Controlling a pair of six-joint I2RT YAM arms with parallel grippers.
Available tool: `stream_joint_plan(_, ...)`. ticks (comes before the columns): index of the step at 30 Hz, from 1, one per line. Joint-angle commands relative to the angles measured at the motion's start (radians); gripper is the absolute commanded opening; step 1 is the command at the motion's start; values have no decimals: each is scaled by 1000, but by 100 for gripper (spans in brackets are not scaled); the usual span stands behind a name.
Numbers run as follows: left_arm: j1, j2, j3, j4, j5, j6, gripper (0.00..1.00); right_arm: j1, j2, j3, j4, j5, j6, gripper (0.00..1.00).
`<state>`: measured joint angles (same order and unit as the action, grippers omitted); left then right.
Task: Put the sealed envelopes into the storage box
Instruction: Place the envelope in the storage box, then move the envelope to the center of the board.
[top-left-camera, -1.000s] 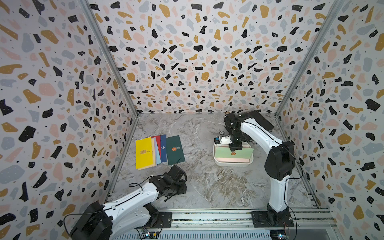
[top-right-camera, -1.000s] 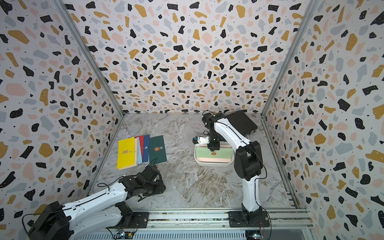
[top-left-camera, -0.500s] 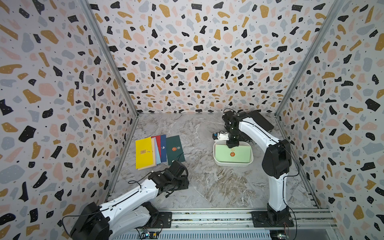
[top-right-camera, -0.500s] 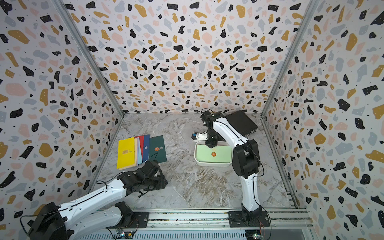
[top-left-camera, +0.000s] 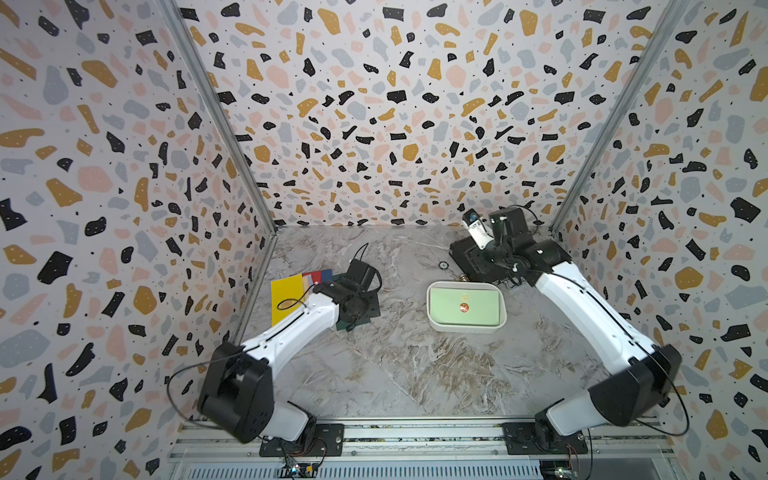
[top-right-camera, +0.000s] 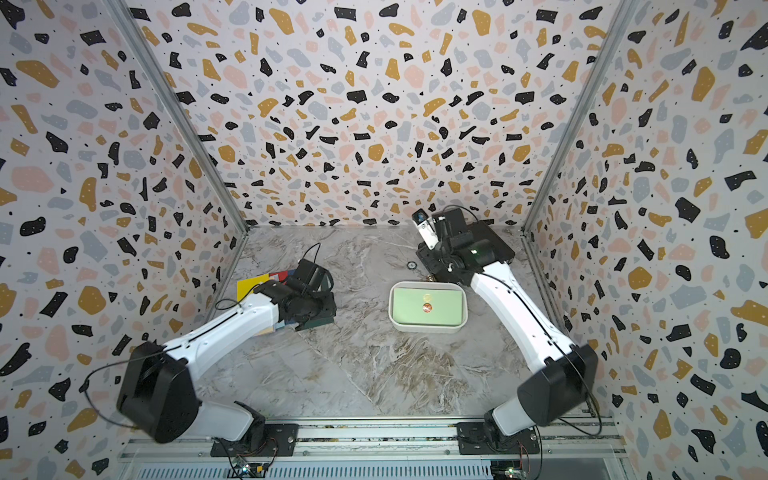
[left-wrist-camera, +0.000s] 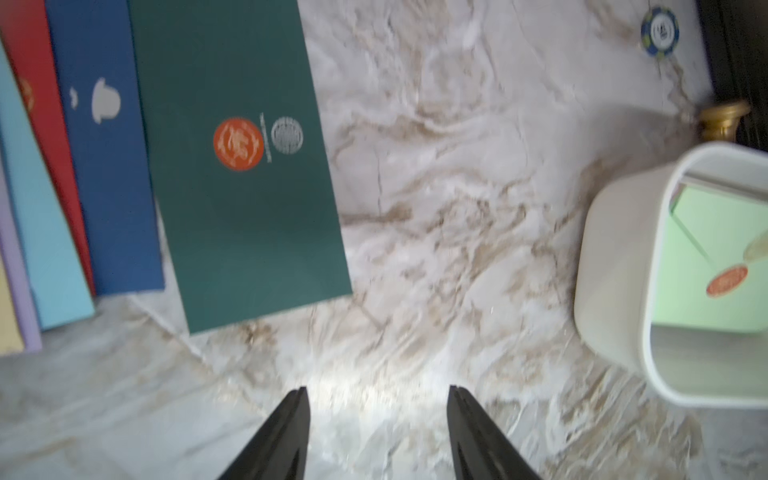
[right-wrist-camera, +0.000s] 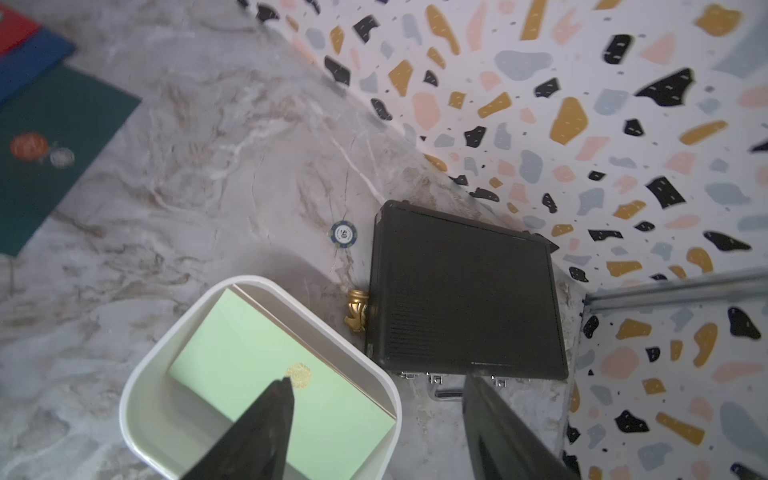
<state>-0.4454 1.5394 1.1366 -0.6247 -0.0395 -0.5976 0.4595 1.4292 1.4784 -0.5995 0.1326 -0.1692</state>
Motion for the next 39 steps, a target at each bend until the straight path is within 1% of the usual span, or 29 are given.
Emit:
stream_joint_plan(1,67,165,113,-41,2,66,54,-8,-59,-185,153,-89,287,67)
stream_joint_plan(3,85,238,172,-35,-43,72,53,-9,-109,-285,190,-150,357,66)
stream_joint_plan(5,97,308,222,-37,-67,82,54,-8,-143,-362,217,-191,399,65)
stream_joint_plan(7,114,379,269,-57,-57,86,53,-8,-164,-419,235,-227,411,64)
stream_joint_plan(9,124,423,274,-39,-41,84,53,-9,-178,-455,233,-249,417,63)
stream_joint_plan(12,125,454,249,-15,1,67,52,-9,-188,-481,215,-249,412,63)
stream_joint_plan(15,123,456,182,31,62,41,51,-9,-190,-484,195,-224,402,63)
stream_joint_plan(18,119,444,109,69,127,18,49,-9,-190,-480,193,-223,404,63)
stream_joint_plan(20,98,410,55,87,143,1,49,-8,-187,-473,192,-228,409,63)
stream_joint_plan(21,75,386,24,103,151,-12,49,-9,-187,-468,190,-231,412,63)
stream_joint_plan(24,-13,310,-78,163,227,-98,49,-8,-187,-462,174,-244,436,63)
stream_joint_plan(26,-125,245,-155,223,251,-177,50,-9,-186,-457,149,-264,462,63)
stream_joint_plan(28,-246,192,-211,272,241,-261,50,-9,-185,-452,113,-288,488,62)
stream_joint_plan(30,-370,143,-269,361,245,-358,50,-9,-189,-453,89,-325,502,63)
stream_joint_plan(32,-458,113,-260,355,243,-398,51,-9,-207,-485,82,-341,509,63)
stream_joint_plan(34,-509,45,-244,307,203,-399,54,-9,-228,-514,67,-345,516,62)
stream_joint_plan(36,-518,-41,-242,260,162,-391,58,-10,-247,-535,49,-357,517,62)
stream_joint_plan(39,-517,-153,-228,152,39,-347,63,-8,-273,-566,20,-375,550,60)
